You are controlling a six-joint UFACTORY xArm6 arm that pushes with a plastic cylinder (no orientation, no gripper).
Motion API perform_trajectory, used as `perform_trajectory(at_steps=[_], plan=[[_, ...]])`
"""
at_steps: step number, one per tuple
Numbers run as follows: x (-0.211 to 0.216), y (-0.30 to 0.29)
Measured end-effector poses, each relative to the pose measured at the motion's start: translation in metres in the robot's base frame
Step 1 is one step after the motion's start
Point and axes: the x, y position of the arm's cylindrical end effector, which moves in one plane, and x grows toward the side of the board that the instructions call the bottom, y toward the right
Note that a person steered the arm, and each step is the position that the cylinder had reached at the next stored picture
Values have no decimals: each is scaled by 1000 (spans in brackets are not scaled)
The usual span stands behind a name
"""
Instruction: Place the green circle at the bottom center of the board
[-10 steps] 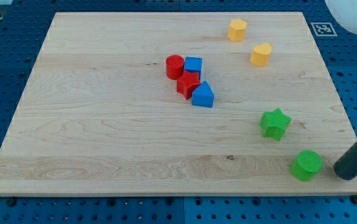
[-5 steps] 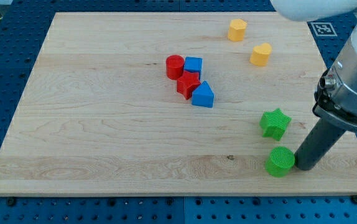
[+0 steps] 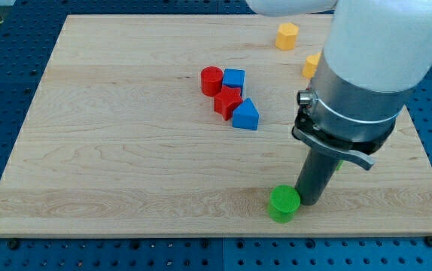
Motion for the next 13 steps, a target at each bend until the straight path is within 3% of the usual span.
perform_trajectory(at_steps=[2,4,9,12,13], plan=[[36,19],[35,17],[21,-65],[20,72],[-16,87]])
